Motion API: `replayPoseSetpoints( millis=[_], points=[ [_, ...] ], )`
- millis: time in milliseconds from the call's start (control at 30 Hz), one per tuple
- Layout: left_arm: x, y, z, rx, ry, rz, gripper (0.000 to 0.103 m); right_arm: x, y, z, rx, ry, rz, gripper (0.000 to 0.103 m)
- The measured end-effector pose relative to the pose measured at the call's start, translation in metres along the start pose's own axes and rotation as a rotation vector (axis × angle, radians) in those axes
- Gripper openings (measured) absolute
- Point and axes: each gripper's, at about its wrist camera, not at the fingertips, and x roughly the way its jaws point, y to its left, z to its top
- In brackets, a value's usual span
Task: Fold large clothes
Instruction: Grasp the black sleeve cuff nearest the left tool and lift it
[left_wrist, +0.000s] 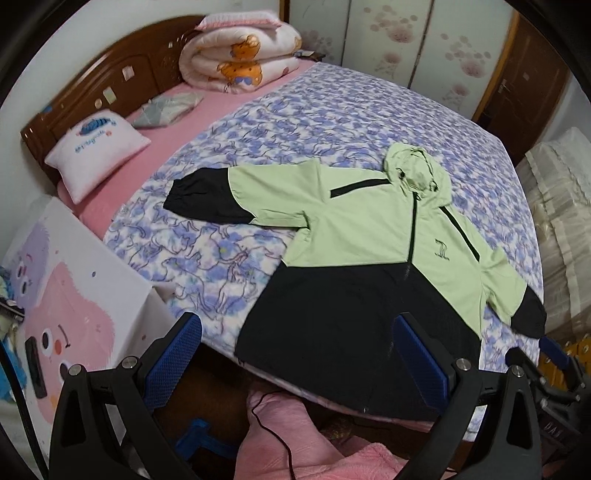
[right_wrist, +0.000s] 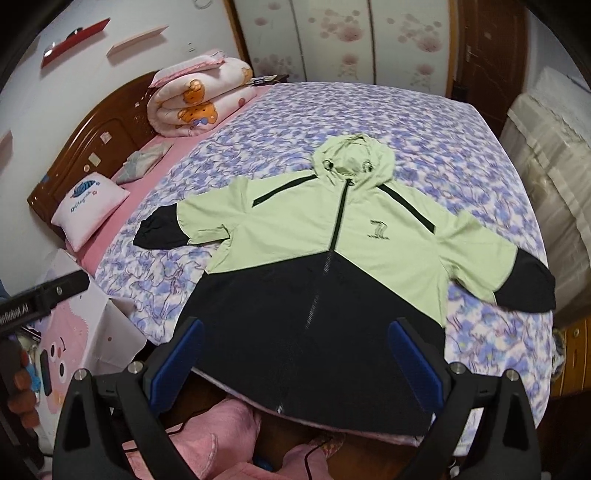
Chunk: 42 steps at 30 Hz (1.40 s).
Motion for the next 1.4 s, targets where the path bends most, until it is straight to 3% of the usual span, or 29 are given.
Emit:
replayPoseSetpoints(
  millis=[167, 400, 667, 933, 1133, 1200, 1400],
  points=[
    [0.048, 0.057, 0.056, -0.055, 0.059, -0.022, 0.102, 0.037, 0.046, 0.030, -0.013, -0.002, -0.025, 0.100],
    [0.133, 0.144, 0.135, -0.041, 0.120, -0.004, 0.102, 0.098, 0.115, 0.072, -0.015, -0.010, -0.081, 0.100],
    [0.254, 0.237, 0.182, -0.166, 0.222, -0.026, 0.102, 0.197, 0.172, 0.113, -0.061, 0.060, -0.144, 0.097],
    [0.367, 0.307, 0.187, -0.374, 0.294, -0.046, 0.102, 0.296, 0.195, 0.128, -0.070, 0.146, -0.181, 0.094],
    [0.432, 0.344, 0.172, -0.510, 0.307, -0.095, 0.090, 0.359, 0.204, 0.124, -0.071, 0.200, -0.213, 0.086],
    [0.447, 0.350, 0.169, -0.529, 0.296, -0.110, 0.083, 0.376, 0.203, 0.121, -0.049, 0.227, -0.219, 0.083],
    [0.474, 0.364, 0.174, -0.580, 0.199, -0.114, 0.077, 0.400, 0.198, 0.110, 0.035, 0.283, -0.216, 0.082]
  ],
)
